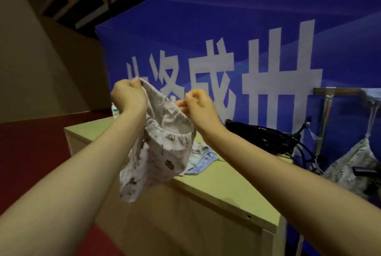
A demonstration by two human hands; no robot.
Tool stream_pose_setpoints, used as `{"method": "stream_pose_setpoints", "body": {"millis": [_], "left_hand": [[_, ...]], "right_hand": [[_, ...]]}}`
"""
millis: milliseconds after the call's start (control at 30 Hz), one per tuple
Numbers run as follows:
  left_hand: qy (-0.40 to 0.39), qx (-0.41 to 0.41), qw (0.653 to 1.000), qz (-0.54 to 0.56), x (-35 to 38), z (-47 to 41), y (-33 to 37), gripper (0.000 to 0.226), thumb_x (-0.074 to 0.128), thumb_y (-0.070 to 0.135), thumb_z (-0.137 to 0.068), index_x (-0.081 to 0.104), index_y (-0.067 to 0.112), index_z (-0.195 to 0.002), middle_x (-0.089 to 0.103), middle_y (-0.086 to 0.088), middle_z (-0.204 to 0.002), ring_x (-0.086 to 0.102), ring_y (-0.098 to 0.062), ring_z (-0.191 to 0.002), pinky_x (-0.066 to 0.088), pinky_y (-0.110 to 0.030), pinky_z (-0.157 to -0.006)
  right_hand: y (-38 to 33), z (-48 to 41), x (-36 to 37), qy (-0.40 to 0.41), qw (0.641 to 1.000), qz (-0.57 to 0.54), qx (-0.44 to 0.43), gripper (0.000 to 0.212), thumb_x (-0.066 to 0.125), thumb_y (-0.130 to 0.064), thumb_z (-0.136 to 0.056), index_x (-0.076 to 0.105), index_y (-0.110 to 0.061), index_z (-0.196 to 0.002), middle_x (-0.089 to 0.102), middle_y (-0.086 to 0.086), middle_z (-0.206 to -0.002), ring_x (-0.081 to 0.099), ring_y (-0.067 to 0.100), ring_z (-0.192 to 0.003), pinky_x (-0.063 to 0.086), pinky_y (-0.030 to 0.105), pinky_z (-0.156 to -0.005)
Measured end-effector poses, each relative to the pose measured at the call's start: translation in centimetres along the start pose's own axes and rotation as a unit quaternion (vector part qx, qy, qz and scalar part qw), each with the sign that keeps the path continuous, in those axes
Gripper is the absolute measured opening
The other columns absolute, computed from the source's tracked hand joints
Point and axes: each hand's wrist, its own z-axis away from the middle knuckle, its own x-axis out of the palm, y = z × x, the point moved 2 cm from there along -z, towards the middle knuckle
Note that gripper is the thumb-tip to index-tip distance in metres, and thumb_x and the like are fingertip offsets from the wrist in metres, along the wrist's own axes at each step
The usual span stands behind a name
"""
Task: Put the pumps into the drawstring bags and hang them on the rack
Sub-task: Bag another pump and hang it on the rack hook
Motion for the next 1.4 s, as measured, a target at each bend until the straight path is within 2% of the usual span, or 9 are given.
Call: {"method": "stream_pose_setpoints", "body": {"millis": [133, 267, 400, 500, 667, 800, 1067, 1300, 1400], "left_hand": [[-0.058, 0.063, 0.991, -0.099, -3.6, 0.6, -0.7, 0.039, 0.049, 0.029, -0.094, 0.060, 0.004, -0.066, 0.051, -0.011, -0.059, 0.047, -0.027, -0.058, 0.036, -0.033, -0.062], [-0.114, 0.098, 0.966, -0.210, -6.1, 0.6, -1.8, 0.036, 0.055, 0.031, -0.091, 0.069, 0.000, -0.079, 0.064, -0.011, -0.079, 0.060, -0.030, -0.082, 0.038, -0.030, -0.067], [-0.255, -0.039, 0.949, -0.181, -5.4, 0.5, -4.0, 0.031, 0.057, 0.022, -0.091, 0.063, 0.003, -0.067, 0.061, -0.015, -0.066, 0.056, -0.027, -0.061, 0.041, -0.028, -0.055], [-0.300, -0.116, 0.944, -0.077, -4.1, 1.6, -4.9, 0.020, 0.060, 0.015, -0.088, 0.062, 0.000, -0.075, 0.063, -0.020, -0.073, 0.059, -0.028, -0.068, 0.052, -0.039, -0.067], [-0.361, -0.001, 0.918, -0.162, -2.5, 3.0, -5.6, 0.035, 0.058, 0.029, -0.090, 0.065, 0.005, -0.065, 0.062, -0.013, -0.065, 0.056, -0.023, -0.063, 0.049, -0.031, -0.064], [-0.373, 0.098, 0.892, -0.237, -1.4, 3.8, -6.7, 0.041, 0.055, 0.027, -0.092, 0.053, 0.011, -0.055, 0.049, -0.005, -0.058, 0.046, -0.019, -0.060, 0.034, -0.029, -0.057], [-0.373, 0.129, 0.898, -0.195, 3.5, 6.0, -8.2, 0.046, 0.044, 0.022, -0.097, 0.034, 0.016, -0.053, 0.038, -0.003, -0.054, 0.044, -0.025, -0.067, 0.030, -0.031, -0.063], [-0.381, 0.157, 0.894, -0.177, 7.3, 6.5, -8.3, 0.047, 0.046, 0.024, -0.097, 0.034, 0.014, -0.053, 0.036, -0.004, -0.053, 0.036, -0.019, -0.055, 0.023, -0.031, -0.052], [-0.395, 0.162, 0.891, -0.158, 10.0, 6.7, -8.0, 0.047, 0.047, 0.023, -0.097, 0.031, 0.012, -0.053, 0.032, -0.005, -0.053, 0.030, -0.017, -0.052, 0.022, -0.031, -0.057]], "right_hand": [[-1.1, 1.7, 5.4, -0.066, 0.995, 0.040, -0.058, 0.017, 0.036, -0.019, -0.101, 0.044, -0.019, -0.086, 0.061, -0.005, -0.085, 0.061, 0.010, -0.086, 0.050, 0.025, -0.078], [-1.5, 2.9, 6.5, 0.055, 0.993, 0.033, -0.100, 0.014, 0.035, -0.018, -0.100, 0.043, -0.017, -0.089, 0.056, -0.005, -0.080, 0.057, 0.015, -0.076, 0.051, 0.036, -0.073], [-2.1, 4.2, 7.2, -0.061, 0.995, -0.075, -0.036, 0.015, 0.031, -0.020, -0.102, 0.040, -0.019, -0.090, 0.063, 0.005, -0.079, 0.064, 0.021, -0.063, 0.055, 0.033, -0.061], [1.3, 5.7, 7.6, -0.117, 0.989, 0.084, -0.010, 0.014, 0.030, -0.026, -0.102, 0.036, -0.015, -0.097, 0.065, 0.013, -0.086, 0.068, 0.029, -0.072, 0.059, 0.042, -0.062], [8.0, 5.5, 5.1, -0.165, 0.855, 0.491, -0.008, 0.020, 0.038, -0.014, -0.095, 0.034, -0.007, -0.114, 0.061, 0.018, -0.095, 0.058, 0.037, -0.083, 0.035, 0.038, -0.054], [8.7, 4.0, 2.4, -0.182, 0.760, 0.624, 0.017, 0.043, 0.045, -0.005, -0.088, 0.031, -0.005, -0.129, 0.062, 0.016, -0.108, 0.060, 0.036, -0.094, 0.038, 0.038, -0.062], [10.0, 2.4, 1.2, -0.200, 0.910, 0.356, 0.072, 0.018, 0.044, -0.015, -0.096, 0.046, -0.014, -0.078, 0.051, 0.007, -0.080, 0.048, 0.021, -0.079, 0.040, 0.035, -0.072], [13.3, 1.7, 0.0, -0.220, 0.884, 0.395, 0.115, 0.031, 0.047, -0.009, -0.091, 0.048, -0.003, -0.060, 0.061, 0.025, -0.074, 0.053, 0.032, -0.064, 0.042, 0.038, -0.061], [14.2, 0.8, -0.5, -0.242, 0.850, 0.456, 0.104, 0.038, 0.048, -0.003, -0.086, 0.031, -0.008, -0.052, 0.034, 0.014, -0.054, 0.030, 0.026, -0.051, 0.026, 0.036, -0.052]]}}
